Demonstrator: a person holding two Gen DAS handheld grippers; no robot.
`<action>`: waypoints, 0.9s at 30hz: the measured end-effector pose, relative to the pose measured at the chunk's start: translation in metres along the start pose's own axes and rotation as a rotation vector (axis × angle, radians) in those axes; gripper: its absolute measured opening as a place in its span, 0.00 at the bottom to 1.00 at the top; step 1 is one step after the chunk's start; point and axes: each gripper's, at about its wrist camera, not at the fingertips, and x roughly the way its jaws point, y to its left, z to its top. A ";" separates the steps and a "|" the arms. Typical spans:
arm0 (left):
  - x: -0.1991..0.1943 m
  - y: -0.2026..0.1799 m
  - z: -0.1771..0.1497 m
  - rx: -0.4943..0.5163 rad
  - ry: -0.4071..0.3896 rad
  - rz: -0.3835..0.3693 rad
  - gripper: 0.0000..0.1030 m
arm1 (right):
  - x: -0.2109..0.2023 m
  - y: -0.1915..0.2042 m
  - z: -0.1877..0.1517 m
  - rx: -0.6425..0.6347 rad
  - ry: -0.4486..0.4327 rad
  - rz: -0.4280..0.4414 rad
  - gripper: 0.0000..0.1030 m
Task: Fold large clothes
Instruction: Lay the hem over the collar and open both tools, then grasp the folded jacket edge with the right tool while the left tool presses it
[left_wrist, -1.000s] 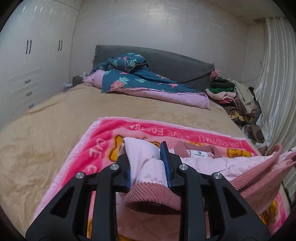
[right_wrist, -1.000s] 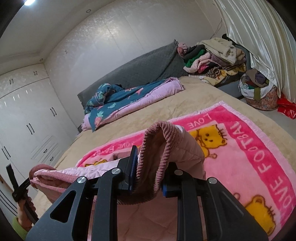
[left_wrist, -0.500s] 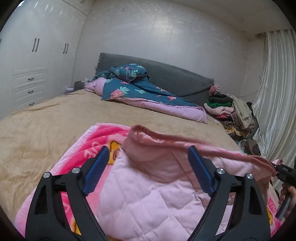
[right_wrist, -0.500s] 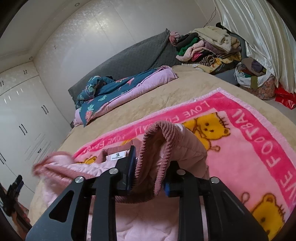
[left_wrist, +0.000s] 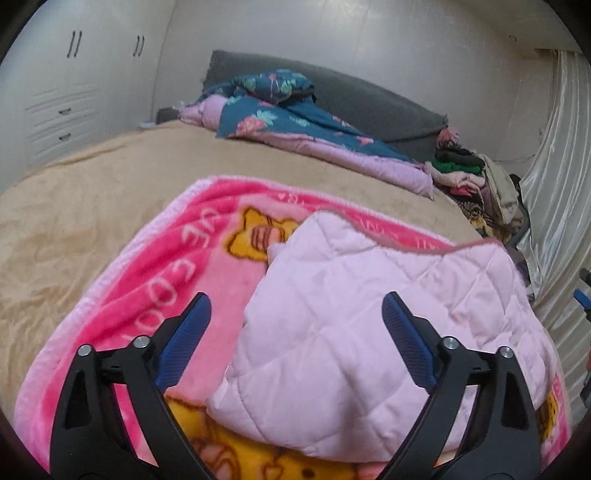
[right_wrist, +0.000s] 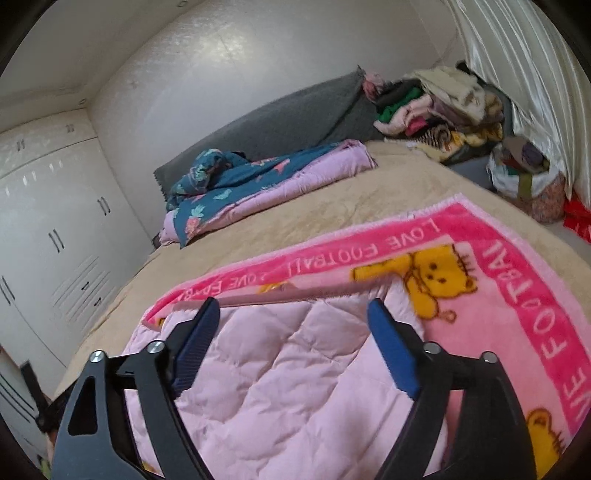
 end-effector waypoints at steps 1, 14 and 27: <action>0.004 0.002 -0.002 0.006 0.016 0.004 0.86 | -0.003 -0.001 -0.006 -0.017 0.001 -0.017 0.87; 0.039 0.027 -0.037 -0.075 0.180 -0.155 0.91 | 0.002 -0.057 -0.104 -0.078 0.225 -0.169 0.88; 0.040 -0.009 -0.035 0.024 0.126 -0.135 0.31 | 0.019 -0.037 -0.115 -0.148 0.174 -0.163 0.28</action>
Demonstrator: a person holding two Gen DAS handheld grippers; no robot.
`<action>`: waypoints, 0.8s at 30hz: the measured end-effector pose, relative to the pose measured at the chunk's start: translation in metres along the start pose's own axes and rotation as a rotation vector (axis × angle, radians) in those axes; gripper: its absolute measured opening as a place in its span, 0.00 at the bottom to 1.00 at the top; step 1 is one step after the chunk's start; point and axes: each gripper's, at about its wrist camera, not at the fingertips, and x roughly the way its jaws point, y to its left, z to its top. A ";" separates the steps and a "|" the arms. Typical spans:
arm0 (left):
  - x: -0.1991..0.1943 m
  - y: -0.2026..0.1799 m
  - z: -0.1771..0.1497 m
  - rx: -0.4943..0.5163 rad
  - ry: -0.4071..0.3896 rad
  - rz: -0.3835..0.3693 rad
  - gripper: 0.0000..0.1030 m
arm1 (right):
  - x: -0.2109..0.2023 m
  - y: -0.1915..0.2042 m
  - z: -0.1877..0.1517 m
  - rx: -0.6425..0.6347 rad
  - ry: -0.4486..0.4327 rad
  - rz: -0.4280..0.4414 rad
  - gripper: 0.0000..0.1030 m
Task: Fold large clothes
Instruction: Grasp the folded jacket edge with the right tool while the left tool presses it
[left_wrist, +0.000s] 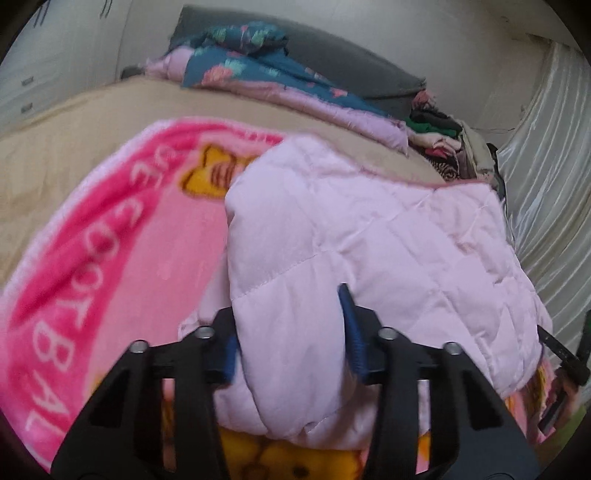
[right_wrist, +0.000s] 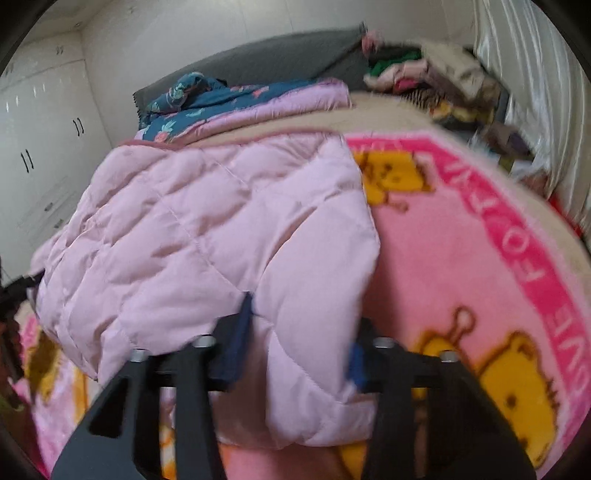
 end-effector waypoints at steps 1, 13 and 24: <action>-0.003 -0.005 0.006 0.017 -0.025 0.010 0.29 | -0.002 0.001 0.003 0.005 -0.016 -0.011 0.26; 0.027 -0.025 0.040 0.039 -0.114 0.085 0.28 | 0.041 -0.015 0.033 0.188 0.003 -0.121 0.24; 0.059 -0.016 0.042 0.045 -0.052 0.098 0.29 | 0.071 -0.015 0.025 0.189 0.061 -0.167 0.27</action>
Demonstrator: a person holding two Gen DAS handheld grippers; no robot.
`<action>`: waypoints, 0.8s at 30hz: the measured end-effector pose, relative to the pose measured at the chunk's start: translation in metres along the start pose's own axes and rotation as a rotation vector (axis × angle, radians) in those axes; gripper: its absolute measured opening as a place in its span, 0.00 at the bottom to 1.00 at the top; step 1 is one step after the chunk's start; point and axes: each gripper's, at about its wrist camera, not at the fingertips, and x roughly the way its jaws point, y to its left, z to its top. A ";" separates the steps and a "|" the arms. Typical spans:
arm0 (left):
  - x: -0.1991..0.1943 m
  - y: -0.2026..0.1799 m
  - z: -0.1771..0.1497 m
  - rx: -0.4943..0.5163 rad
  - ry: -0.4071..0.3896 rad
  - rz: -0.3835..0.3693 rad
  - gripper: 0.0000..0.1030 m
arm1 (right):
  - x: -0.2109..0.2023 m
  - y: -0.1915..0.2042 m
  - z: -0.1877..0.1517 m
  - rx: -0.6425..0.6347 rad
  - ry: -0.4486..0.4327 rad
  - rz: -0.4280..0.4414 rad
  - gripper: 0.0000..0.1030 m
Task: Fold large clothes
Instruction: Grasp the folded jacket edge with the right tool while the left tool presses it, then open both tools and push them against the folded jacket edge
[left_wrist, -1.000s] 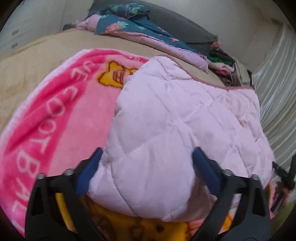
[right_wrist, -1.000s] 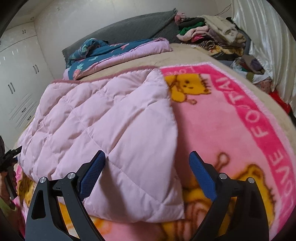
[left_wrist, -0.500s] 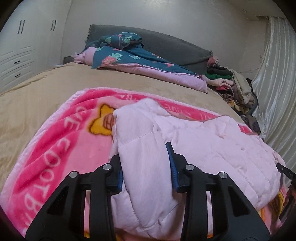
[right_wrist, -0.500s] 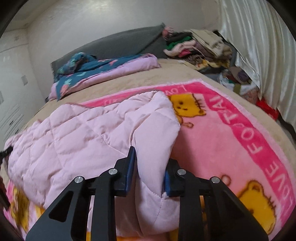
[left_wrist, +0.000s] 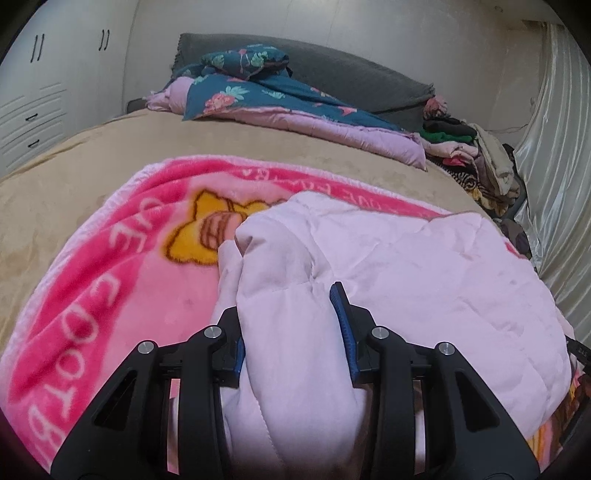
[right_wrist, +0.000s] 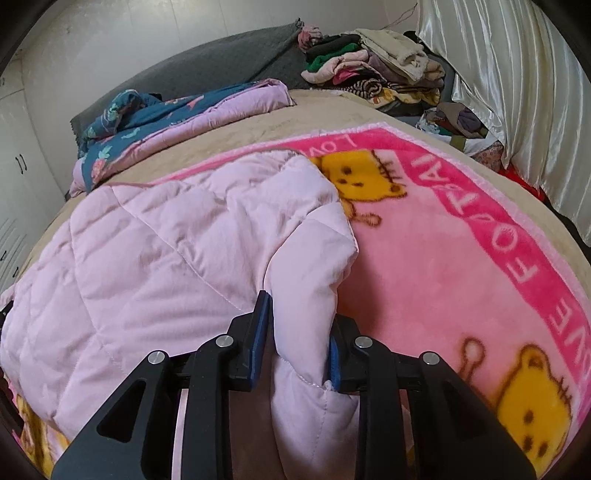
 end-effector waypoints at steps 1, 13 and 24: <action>0.002 0.001 -0.001 -0.003 0.008 0.000 0.29 | 0.001 0.000 -0.002 0.003 -0.002 -0.002 0.28; -0.019 -0.004 -0.001 -0.029 0.041 0.041 0.56 | -0.026 -0.019 -0.011 0.099 0.001 0.051 0.81; -0.069 -0.019 -0.003 -0.002 -0.004 0.043 0.89 | -0.088 -0.011 -0.026 0.085 -0.062 0.159 0.95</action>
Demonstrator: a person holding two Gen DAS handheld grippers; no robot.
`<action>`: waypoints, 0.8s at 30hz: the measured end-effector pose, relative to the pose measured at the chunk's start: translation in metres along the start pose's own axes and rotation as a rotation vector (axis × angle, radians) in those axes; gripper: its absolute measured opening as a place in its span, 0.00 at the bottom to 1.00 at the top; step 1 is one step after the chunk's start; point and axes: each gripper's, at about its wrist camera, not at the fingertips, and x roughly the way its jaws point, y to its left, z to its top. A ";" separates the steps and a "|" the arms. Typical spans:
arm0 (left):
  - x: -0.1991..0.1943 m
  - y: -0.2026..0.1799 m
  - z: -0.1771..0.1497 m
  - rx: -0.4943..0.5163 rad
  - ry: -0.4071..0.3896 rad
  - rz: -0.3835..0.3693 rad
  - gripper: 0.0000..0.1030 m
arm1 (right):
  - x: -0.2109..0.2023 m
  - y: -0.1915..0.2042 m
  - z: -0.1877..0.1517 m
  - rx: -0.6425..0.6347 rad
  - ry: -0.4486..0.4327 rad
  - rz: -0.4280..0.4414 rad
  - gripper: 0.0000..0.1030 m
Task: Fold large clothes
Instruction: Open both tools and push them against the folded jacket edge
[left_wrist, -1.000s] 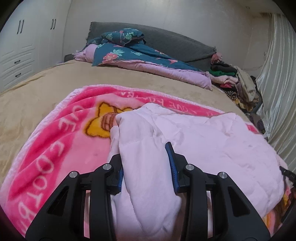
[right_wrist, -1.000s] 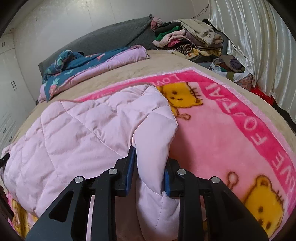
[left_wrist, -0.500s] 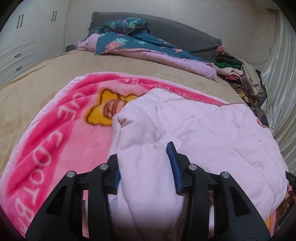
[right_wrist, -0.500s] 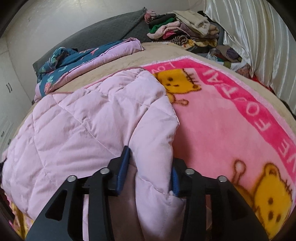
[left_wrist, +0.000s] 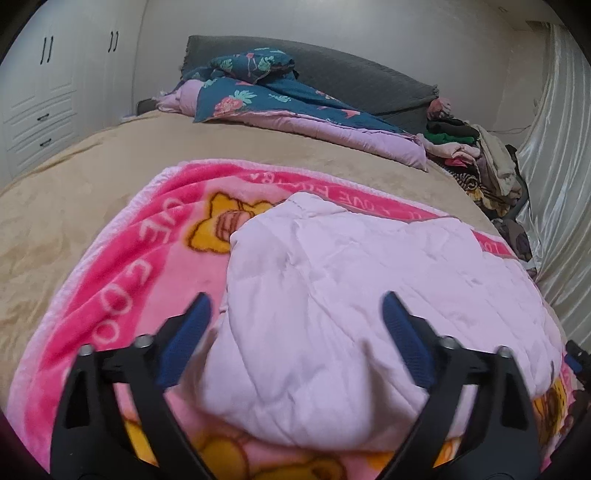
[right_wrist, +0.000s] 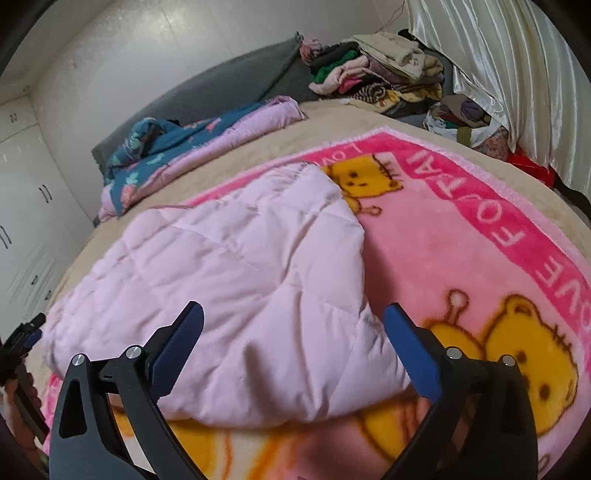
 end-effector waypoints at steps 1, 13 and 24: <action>-0.004 -0.001 -0.001 0.004 -0.005 0.006 0.90 | -0.005 0.001 -0.002 0.003 -0.003 0.009 0.96; -0.037 -0.016 -0.029 0.037 -0.014 0.052 0.91 | -0.045 0.015 -0.023 -0.016 -0.017 0.056 0.96; -0.040 -0.013 -0.053 -0.001 0.039 0.046 0.91 | -0.040 0.017 -0.046 0.005 0.043 0.061 0.96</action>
